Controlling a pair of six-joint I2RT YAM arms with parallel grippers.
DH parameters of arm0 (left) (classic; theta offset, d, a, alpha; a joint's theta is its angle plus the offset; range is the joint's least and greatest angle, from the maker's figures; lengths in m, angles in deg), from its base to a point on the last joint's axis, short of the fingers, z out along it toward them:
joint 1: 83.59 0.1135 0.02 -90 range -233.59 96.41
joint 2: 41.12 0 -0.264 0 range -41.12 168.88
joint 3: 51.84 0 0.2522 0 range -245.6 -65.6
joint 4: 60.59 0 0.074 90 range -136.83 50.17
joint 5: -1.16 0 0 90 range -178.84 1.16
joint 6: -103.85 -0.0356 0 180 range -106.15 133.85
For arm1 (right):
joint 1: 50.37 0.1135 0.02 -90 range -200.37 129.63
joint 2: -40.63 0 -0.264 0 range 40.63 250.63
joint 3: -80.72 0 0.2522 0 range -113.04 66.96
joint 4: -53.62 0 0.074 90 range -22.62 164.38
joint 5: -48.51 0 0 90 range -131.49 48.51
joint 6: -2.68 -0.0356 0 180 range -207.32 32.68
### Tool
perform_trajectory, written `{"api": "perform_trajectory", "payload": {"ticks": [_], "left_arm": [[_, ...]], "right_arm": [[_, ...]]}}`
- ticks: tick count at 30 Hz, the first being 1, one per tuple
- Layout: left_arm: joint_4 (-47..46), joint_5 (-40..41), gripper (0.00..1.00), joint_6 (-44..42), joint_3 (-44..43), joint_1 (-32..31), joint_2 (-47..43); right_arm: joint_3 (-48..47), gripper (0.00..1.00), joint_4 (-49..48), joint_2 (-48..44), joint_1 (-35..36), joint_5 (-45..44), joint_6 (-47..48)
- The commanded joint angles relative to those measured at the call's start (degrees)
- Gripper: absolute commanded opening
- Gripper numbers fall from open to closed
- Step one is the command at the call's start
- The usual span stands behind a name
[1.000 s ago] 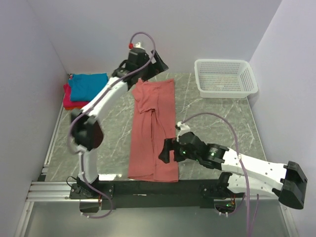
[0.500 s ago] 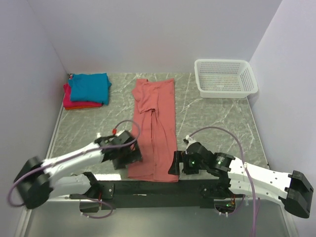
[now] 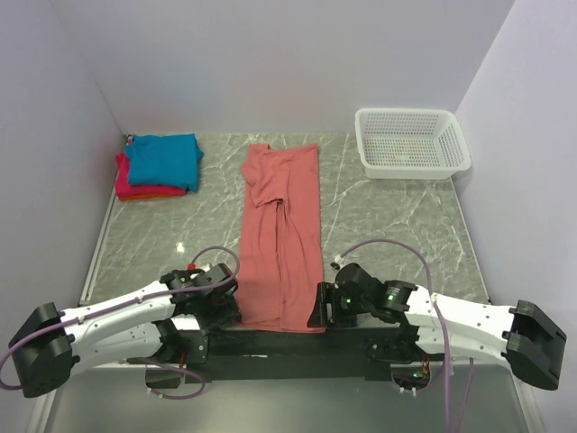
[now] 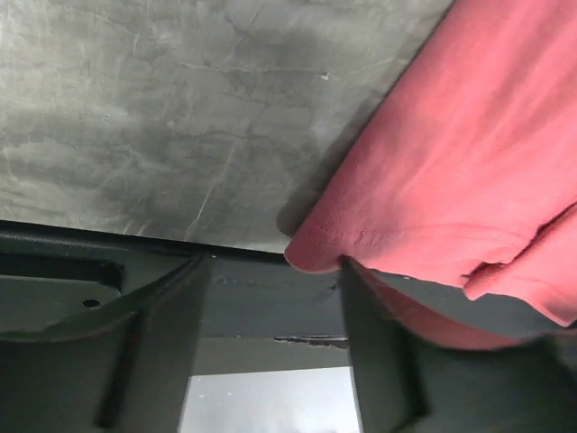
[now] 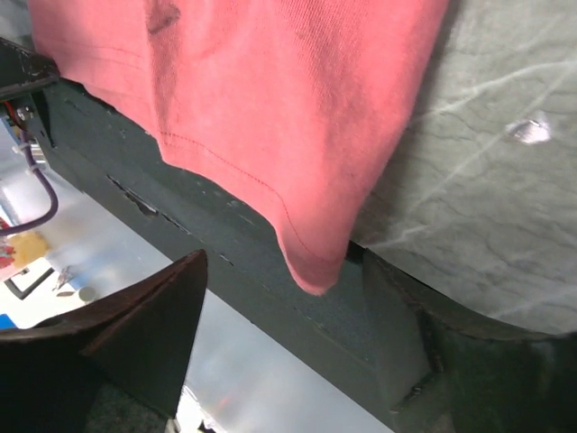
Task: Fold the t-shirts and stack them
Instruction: Fold the tshirt
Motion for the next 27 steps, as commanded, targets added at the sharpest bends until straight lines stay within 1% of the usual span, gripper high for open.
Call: {"api": "perform_trajectory", "payload": {"ticks": [1, 2, 4, 5, 9, 10, 12, 14, 15, 16, 17, 18, 19, 20, 22, 23, 26, 27], "left_arm": [[-1.45, -0.65, 0.63, 0.70, -0.19, -0.36, 2.50], [-2.59, -0.56, 0.57, 0.61, -0.19, -0.28, 2.95], [-3.73, -0.47, 0.56, 0.69, 0.07, -0.28, 4.35], [-4.87, -0.47, 0.56, 0.78, 0.25, -0.28, 4.97], [-6.64, -0.47, 0.50, -0.36, -0.80, -0.28, 8.22], [-7.08, 1.18, 0.50, -0.45, -1.15, -0.28, 8.48], [-8.57, 1.46, 0.50, -1.41, -1.68, -0.19, 9.62], [-9.01, 1.99, 0.44, -2.20, -3.08, -0.19, 10.68], [-8.40, 2.34, 0.40, -2.64, -3.61, -0.27, 11.73], [-8.05, 2.86, 0.34, -3.00, -4.40, -0.19, 12.35], [-7.87, 3.48, 0.31, -3.17, -4.58, -0.19, 12.79], [-7.70, 3.66, 0.24, -3.26, -4.58, -0.19, 13.84], [-7.96, 3.49, 0.04, -3.52, -4.67, -0.10, 14.37], [-7.96, 2.96, 0.01, -3.79, -4.93, -0.19, 14.90], [-8.13, 2.87, 0.01, -4.93, -6.07, -0.19, 15.34], [-8.05, 3.04, 0.01, -5.28, -6.51, -0.19, 14.99], [-7.08, 5.32, 0.01, -5.90, -8.62, -0.19, 11.93], [-6.56, 7.51, 0.01, -5.90, -9.32, -0.10, 11.48]], "right_arm": [[0.83, 0.74, -4.89, 2.12, -0.23, 1.55, -1.32], [1.53, 0.68, -5.68, 3.52, -0.23, 1.90, -1.94], [2.15, 0.66, -7.44, 5.02, -0.23, 2.69, -2.29], [2.41, 0.61, -8.75, 6.33, -0.32, 3.48, -2.21], [1.45, 0.52, -9.29, 8.98, -0.32, 3.75, -0.98], [1.36, 0.50, -9.47, 9.42, -0.23, 3.75, -0.89], [0.92, 0.45, -9.38, 9.69, -0.32, 3.49, -0.45], [0.40, 0.39, -8.68, 9.60, -0.23, 2.96, -0.19], [0.22, 0.36, -8.42, 9.51, -0.32, 2.35, -0.10], [-0.13, 0.32, -7.89, 9.16, -0.23, 2.09, -0.01], [-0.13, 0.30, -7.63, 8.90, -0.23, 1.82, -0.09], [-0.13, 0.27, -7.45, 8.72, -0.23, 1.82, -0.10], [-0.31, 0.22, -7.10, 8.20, -0.23, 1.56, -0.10], [-0.40, 0.19, -6.84, 8.11, -0.32, 1.29, -0.10], [-1.18, 0.09, -5.87, 7.49, -0.32, 0.94, 0.17], [-1.54, 0.06, -5.69, 7.40, -0.32, 0.59, 0.52], [-4.60, 0.03, -3.59, 7.05, -0.58, -2.04, 2.71], [-5.75, 0.02, -2.62, 7.31, -1.71, -2.92, 3.41]]}}
